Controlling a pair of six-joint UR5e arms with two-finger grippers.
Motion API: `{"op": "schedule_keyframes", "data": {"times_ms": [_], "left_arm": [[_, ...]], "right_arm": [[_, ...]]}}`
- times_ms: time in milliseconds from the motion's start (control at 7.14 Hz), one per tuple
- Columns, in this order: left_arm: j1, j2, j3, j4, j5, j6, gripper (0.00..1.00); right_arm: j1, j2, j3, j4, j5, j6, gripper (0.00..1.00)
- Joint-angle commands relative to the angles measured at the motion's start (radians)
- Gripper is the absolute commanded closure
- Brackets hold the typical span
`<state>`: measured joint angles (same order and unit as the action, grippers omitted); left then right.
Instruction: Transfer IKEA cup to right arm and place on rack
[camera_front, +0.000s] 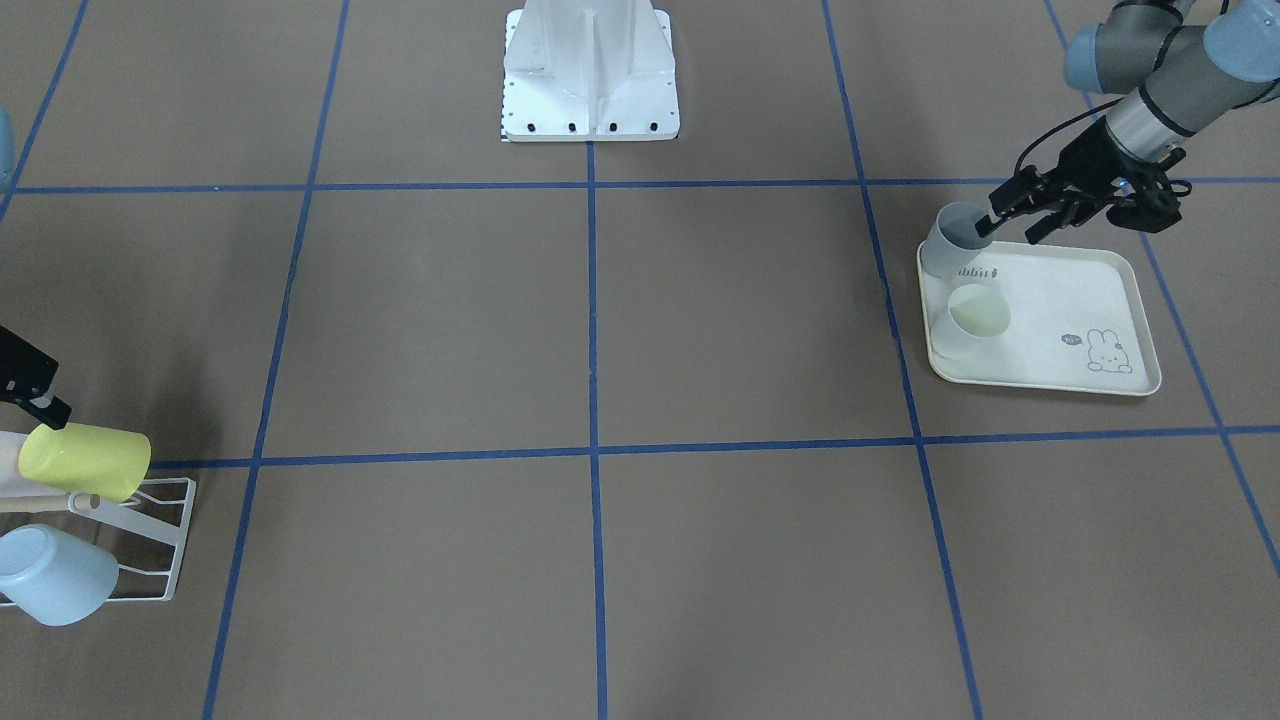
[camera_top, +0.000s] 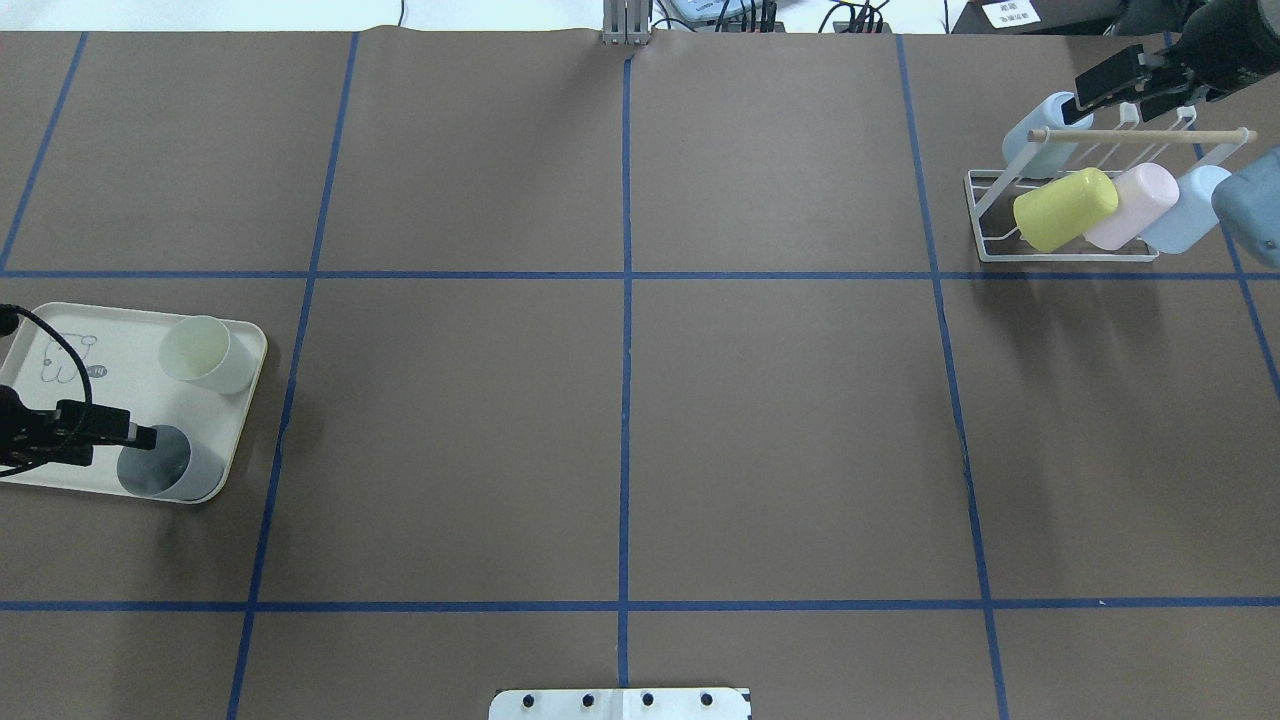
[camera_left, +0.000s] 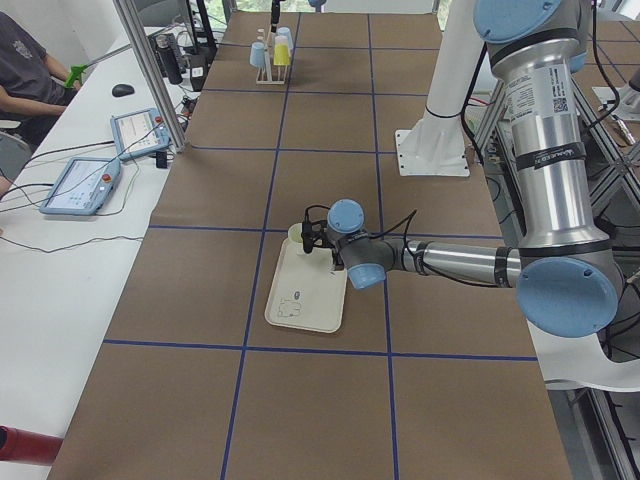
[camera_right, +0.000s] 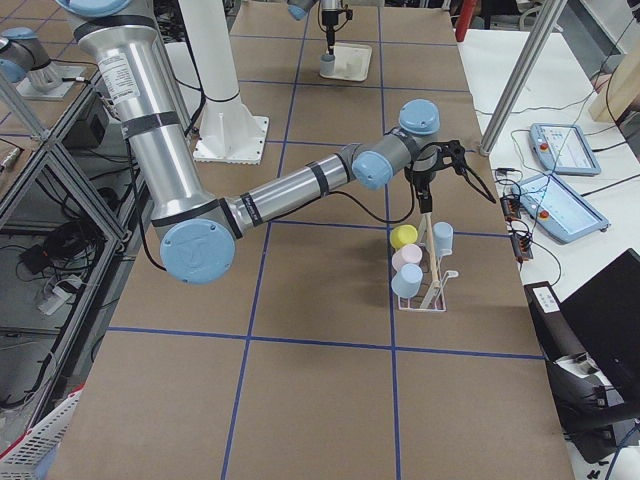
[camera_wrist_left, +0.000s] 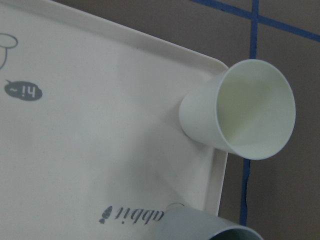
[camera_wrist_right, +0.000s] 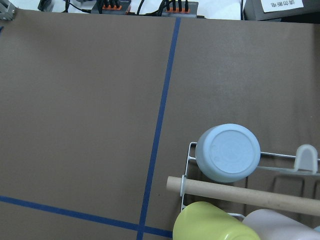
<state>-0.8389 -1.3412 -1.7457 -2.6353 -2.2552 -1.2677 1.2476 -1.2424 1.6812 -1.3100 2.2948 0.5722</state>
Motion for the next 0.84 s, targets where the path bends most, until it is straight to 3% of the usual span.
{"op": "schedule_keyframes", "data": {"times_ms": [0, 140, 280, 420, 700], "left_arm": [[0.035, -0.004, 0.011, 0.014, 0.005, -0.01, 0.18], [0.035, -0.004, 0.011, 0.014, 0.005, -0.01, 0.42], [0.035, -0.004, 0.012, 0.014, 0.005, -0.01, 0.87], [0.034, -0.004, 0.012, 0.014, 0.002, -0.01, 1.0], [-0.011, 0.002, -0.011, 0.014, -0.009, -0.01, 1.0]], "right_arm": [[-0.001, 0.0, 0.0, 0.0, 0.0, 0.0, 0.02], [-0.001, 0.0, 0.0, 0.0, 0.005, 0.0, 0.02], [-0.001, 0.0, 0.002, -0.002, 0.008, 0.0, 0.02], [-0.001, 0.0, 0.002, 0.0, 0.009, 0.0, 0.02], [-0.001, -0.003, 0.009, 0.0, 0.014, 0.0, 0.02]]}}
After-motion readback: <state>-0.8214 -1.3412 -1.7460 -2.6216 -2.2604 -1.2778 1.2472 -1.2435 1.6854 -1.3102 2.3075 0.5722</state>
